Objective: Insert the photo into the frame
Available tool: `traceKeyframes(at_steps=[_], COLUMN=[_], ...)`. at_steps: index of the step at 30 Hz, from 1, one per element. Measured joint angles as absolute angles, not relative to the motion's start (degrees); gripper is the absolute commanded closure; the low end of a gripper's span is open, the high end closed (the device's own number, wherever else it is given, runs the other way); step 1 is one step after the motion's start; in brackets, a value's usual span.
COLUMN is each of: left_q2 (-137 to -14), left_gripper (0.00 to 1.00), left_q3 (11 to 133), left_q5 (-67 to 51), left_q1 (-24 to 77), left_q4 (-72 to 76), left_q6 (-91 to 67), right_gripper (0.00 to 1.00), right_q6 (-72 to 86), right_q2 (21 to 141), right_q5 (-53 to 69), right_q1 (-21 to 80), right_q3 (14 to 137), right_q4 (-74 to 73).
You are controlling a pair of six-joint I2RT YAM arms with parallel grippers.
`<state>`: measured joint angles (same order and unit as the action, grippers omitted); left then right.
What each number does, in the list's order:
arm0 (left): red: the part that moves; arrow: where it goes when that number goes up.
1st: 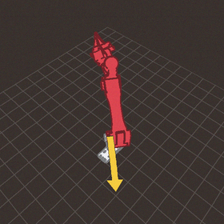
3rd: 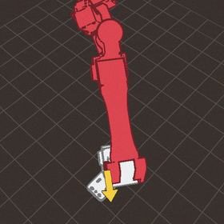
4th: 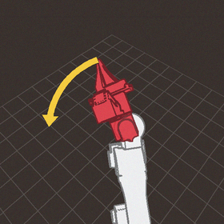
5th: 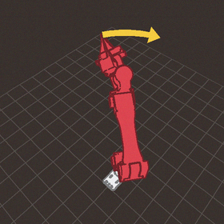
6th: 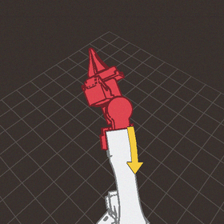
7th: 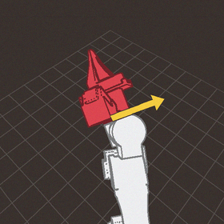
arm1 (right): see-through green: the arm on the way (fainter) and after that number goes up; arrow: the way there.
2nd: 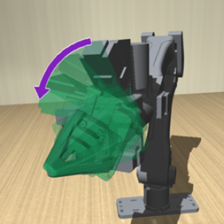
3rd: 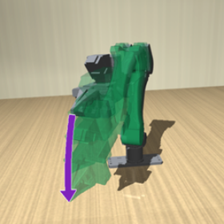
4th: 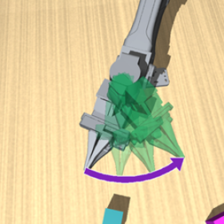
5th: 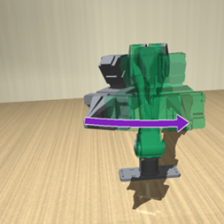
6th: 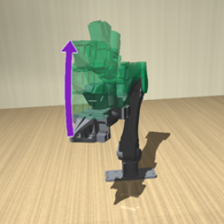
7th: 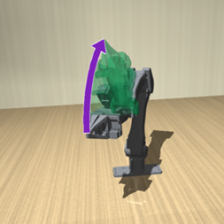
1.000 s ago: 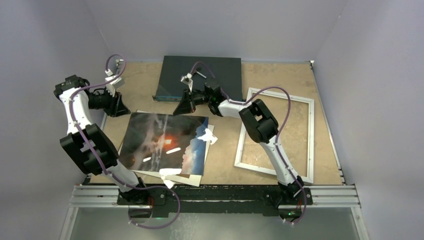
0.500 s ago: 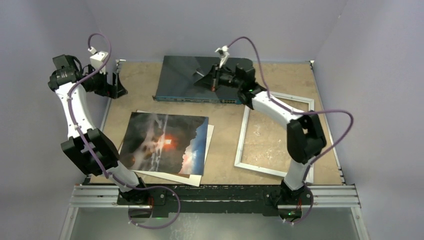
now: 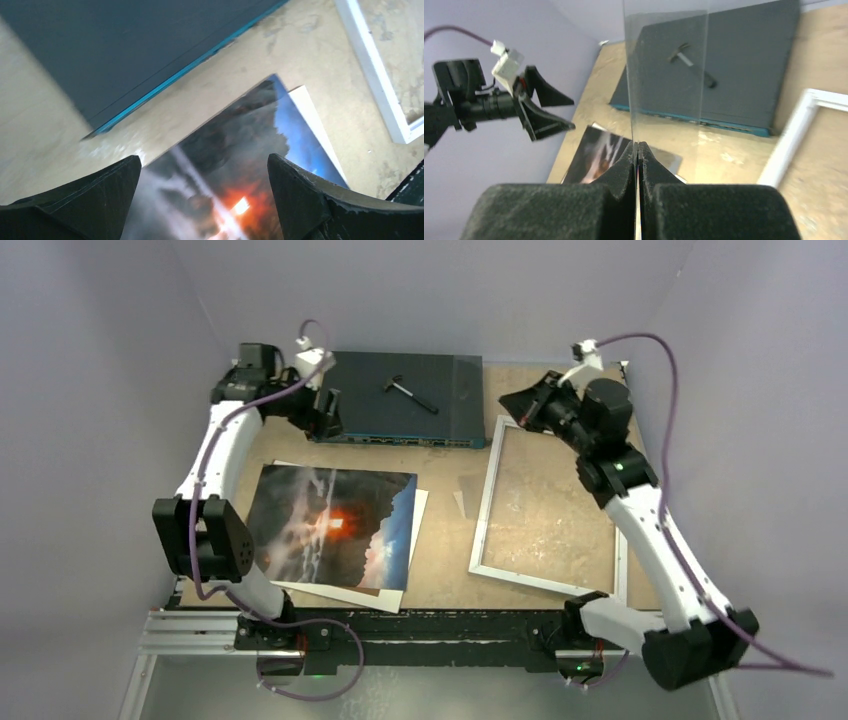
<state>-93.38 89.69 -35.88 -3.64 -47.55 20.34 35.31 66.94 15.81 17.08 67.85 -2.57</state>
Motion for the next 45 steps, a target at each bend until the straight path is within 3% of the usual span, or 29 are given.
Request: traceKeyframes(at_steps=[6,13,23,32,45], left_q2=[-94.37,-101.82,-105.54,-105.54,-105.49], left_gripper=[0.03,0.04,0.05,0.05,0.06], left_q3=[85.86,83.5,82.74,81.34,80.73], left_q5=[-30.81,-29.91,-29.74,-29.5,-29.15], left_q1=[14.26,28.1,27.7,27.73,27.73], left_q4=[-39.53,-30.74,-26.2,-26.04,-26.39], left_q6=[13.08,4.54,-0.84,-0.73,1.32], right_gripper=[1.0,1.0,1.0,1.0,1.0], right_q6=[34.98,35.14,34.68,32.82,28.6], right_q2=[54.11,51.05,52.56,53.8,58.17], right_q5=[1.74,-5.15,-2.66,0.6,-14.33], right_q1=[15.03,14.68,14.68,14.68,14.46], right_q3=[67.7,69.82,74.13,67.53,52.64], right_q4=[-16.14,-28.12,-35.64,-31.55,-29.15])
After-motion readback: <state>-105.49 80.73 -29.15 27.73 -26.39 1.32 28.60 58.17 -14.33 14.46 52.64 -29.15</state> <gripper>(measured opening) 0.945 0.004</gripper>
